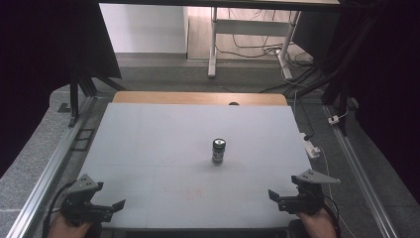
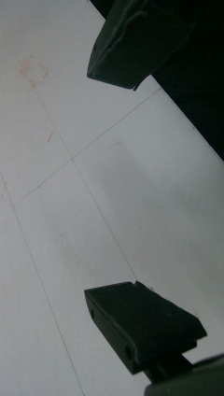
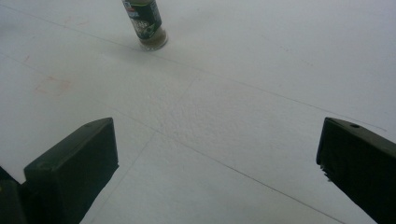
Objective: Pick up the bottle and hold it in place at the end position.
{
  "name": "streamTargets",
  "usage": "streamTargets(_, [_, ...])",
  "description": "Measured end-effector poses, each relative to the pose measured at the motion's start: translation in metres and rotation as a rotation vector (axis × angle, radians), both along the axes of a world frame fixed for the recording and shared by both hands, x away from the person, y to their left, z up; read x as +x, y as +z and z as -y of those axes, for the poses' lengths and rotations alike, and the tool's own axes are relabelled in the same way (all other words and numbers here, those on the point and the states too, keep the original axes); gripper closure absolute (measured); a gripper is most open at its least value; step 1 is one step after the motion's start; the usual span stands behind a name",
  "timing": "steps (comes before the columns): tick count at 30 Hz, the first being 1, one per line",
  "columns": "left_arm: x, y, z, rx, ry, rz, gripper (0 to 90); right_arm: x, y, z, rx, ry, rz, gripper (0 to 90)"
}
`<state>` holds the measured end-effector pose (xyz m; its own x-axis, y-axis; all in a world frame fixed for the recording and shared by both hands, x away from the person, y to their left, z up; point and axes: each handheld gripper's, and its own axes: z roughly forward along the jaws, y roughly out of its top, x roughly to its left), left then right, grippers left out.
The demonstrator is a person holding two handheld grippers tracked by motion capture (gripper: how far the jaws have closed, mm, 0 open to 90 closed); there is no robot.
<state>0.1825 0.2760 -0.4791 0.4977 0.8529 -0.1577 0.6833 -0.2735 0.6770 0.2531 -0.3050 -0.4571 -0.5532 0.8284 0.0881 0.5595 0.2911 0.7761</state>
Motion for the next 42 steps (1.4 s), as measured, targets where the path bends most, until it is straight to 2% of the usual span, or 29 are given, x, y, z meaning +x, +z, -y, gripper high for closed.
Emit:
streamTargets(10, [-0.001, 0.0, 0.0, -0.001, -0.002, -0.001, 2.1, 0.003, -0.001, -0.003, -0.008, 0.047, -0.044, 0.0])
streamTargets(14, [0.001, -0.001, 0.001, 0.005, -0.001, -0.014, 2.2, 0.003, -0.002, -0.006, -0.04, 0.049, -0.032, 0.0])
streamTargets(17, [0.001, -0.001, 0.001, 0.008, -0.002, -0.016, 2.1, 0.002, -0.001, -0.006, -0.044, 0.041, -0.03, 0.0])
streamTargets(26, [0.001, -0.001, 0.001, 0.009, -0.001, -0.024, 2.0, 0.003, -0.001, -0.007, -0.044, 0.05, -0.031, 0.0])
streamTargets(31, [0.001, -0.001, 0.001, 0.01, -0.002, -0.025, 1.9, 0.003, 0.002, -0.008, -0.005, 0.055, -0.03, 0.0])
streamTargets(34, [0.001, -0.001, 0.001, 0.007, 0.0, -0.027, 1.6, 0.003, 0.004, -0.011, -0.002, 0.072, -0.014, 0.0])
streamTargets(42, [0.001, -0.001, 0.0, 0.007, 0.009, -0.03, 0.2, 0.004, 0.004, -0.016, -0.014, 0.098, -0.013, 0.0])
